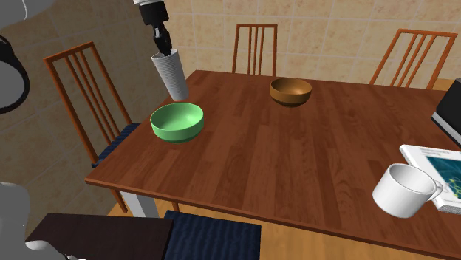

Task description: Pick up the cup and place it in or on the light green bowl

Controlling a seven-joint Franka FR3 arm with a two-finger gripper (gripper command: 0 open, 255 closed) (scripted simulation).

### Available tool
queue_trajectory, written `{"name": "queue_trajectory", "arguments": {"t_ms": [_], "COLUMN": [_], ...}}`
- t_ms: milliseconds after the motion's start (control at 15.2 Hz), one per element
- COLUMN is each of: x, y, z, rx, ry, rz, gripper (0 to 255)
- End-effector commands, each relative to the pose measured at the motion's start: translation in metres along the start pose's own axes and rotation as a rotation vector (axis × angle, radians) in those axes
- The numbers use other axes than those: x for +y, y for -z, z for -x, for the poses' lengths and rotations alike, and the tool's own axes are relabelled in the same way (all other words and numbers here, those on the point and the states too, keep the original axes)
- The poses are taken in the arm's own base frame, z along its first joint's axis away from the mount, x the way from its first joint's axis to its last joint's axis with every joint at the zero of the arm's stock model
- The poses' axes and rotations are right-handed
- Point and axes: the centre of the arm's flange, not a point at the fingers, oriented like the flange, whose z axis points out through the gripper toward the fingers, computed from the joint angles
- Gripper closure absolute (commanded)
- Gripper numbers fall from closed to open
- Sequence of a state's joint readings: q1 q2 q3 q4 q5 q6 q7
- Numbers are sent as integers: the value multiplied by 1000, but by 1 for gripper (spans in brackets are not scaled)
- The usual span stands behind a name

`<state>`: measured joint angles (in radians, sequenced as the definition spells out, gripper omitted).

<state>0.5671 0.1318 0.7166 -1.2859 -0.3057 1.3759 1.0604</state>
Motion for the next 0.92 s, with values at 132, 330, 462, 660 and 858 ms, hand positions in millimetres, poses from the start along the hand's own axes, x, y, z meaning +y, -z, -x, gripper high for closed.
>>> {"name": "queue_trajectory", "arguments": {"t_ms": [132, 330, 462, 660, 858], "x": [-3, -5, -6, -8, -9], "y": [-20, -35, -46, -61, -71], "z": [3, 6, 8, 11, 13], "rx": [0, 0, 0, 0, 0], "ry": [0, 0, 0, 0, 0], "rz": [-1, -1, -1, -1, -1], "gripper": [255, 255, 255, 255, 255]}}
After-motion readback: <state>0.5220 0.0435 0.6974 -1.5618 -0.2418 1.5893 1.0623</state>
